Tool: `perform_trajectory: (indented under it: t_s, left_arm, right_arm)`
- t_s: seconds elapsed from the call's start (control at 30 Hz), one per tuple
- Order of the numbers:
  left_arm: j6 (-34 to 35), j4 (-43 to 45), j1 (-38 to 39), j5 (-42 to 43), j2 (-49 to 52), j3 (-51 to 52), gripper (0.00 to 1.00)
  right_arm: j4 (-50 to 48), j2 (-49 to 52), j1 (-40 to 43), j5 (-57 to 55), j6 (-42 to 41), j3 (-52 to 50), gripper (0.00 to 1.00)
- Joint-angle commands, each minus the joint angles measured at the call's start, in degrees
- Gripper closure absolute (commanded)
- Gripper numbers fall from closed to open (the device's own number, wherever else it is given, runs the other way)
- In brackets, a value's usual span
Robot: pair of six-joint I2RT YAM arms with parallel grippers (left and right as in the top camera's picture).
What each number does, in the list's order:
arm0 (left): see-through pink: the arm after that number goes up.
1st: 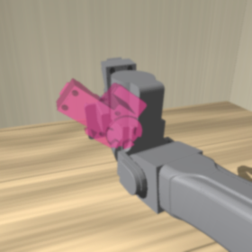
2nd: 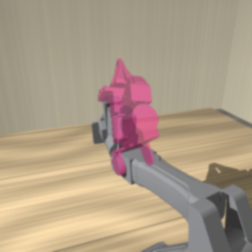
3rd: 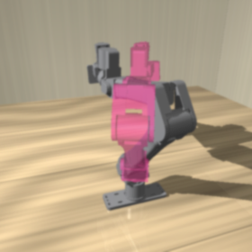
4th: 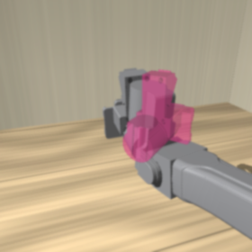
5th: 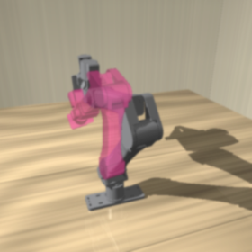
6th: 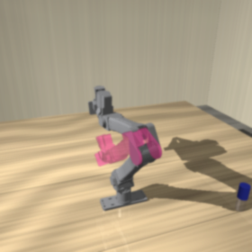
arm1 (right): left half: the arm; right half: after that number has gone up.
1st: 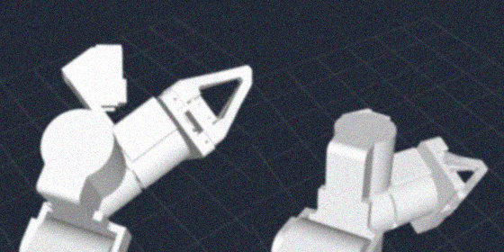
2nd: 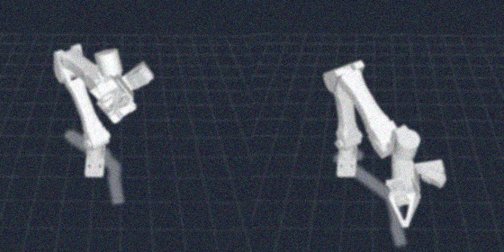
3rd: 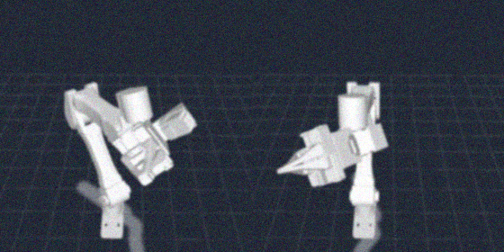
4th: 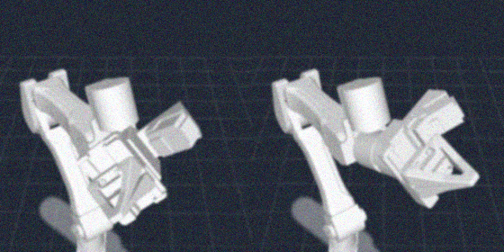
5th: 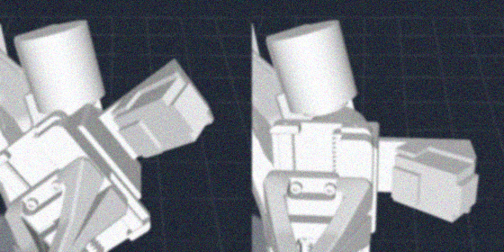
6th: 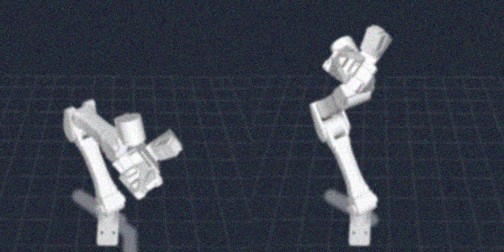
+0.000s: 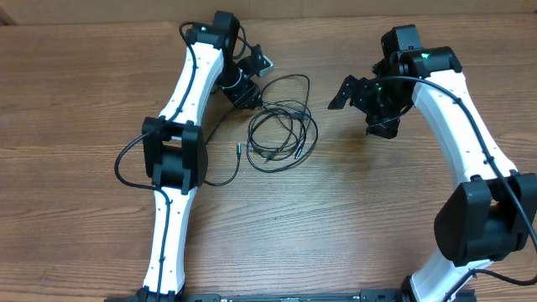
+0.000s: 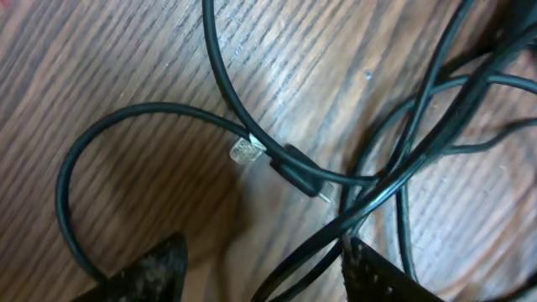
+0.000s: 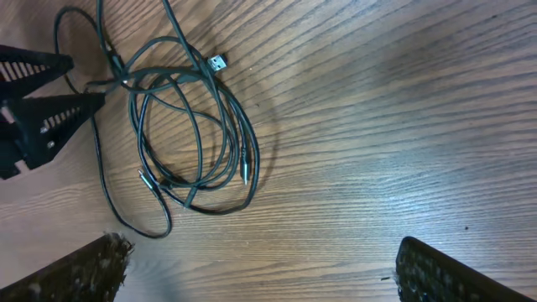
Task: Untangle cables
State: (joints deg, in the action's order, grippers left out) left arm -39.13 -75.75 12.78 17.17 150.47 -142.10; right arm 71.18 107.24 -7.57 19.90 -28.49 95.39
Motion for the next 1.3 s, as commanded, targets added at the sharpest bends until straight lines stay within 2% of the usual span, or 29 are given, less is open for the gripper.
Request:
perform_trajectory:
  t_s: [0.0, 0.1, 0.43, 0.53, 0.6, 0.67, 0.7, 0.73, 0.77, 0.97, 1.1, 1.27]
  left_arm:
    - [-0.7, 2.7, 0.4, 1.1, 1.3, 1.4, 0.44]
    - [-0.7, 3.0, 0.4, 1.2, 1.3, 1.4, 0.51]
    - [-0.7, 5.4, 0.5, 9.8, 2.2, 1.9, 0.5]
    - [-0.7, 5.8, 0.8, 8.4, 2.3, 1.9, 0.51]
    - [-0.7, 5.7, 0.9, 6.7, 2.4, 1.9, 0.61]
    - [-0.7, 5.4, 0.9, 6.7, 2.9, 1.9, 0.64]
    - [-0.5, 5.4, 0.9, 6.9, 3.2, 2.1, 0.7]
    - [-0.2, 5.4, 0.9, 7.1, 3.2, 2.1, 0.92]
    - [0.7, 5.5, 0.9, 7.1, 3.2, 2.1, 0.96]
    - [13.8, 4.8, 0.7, 7.5, -0.2, -2.4, 0.96]
    - [21.3, 2.5, 0.7, 17.2, -7.6, -10.0, 0.96]
    - [27.7, 4.2, 0.7, 24.1, -18.3, -12.3, 0.96]
  right_arm:
    - [-0.2, -0.8, 0.1, -1.0, 0.5, 1.3, 0.0]
    - [-0.2, -0.8, 0.1, -1.0, 0.5, 1.3, 0.0]
    - [-0.2, -0.8, 0.1, -1.0, 0.5, 1.3, 0.0]
    - [-0.1, -0.8, 0.1, -1.0, 0.5, 1.3, 0.0]
    - [-0.1, -0.8, 0.1, -1.0, 0.5, 1.3, 0.0]
    - [-0.2, -0.8, 0.1, -1.0, 0.5, 1.3, 0.0]
    - [-0.1, -0.8, 0.1, -1.0, 0.5, 1.3, 0.0]
    - [-0.1, -0.8, 0.1, -1.0, 0.5, 1.3, 0.0]
    - [-0.1, -0.8, 0.1, -1.0, 0.5, 1.3, 0.0]
    - [-0.2, -0.8, 0.1, -1.0, 0.5, 1.3, 0.0]
    - [-0.1, -0.8, 0.1, -0.9, 0.5, 1.3, 0.0]
    - [0.3, -0.8, 0.1, -0.1, 0.5, 1.3, 0.0]
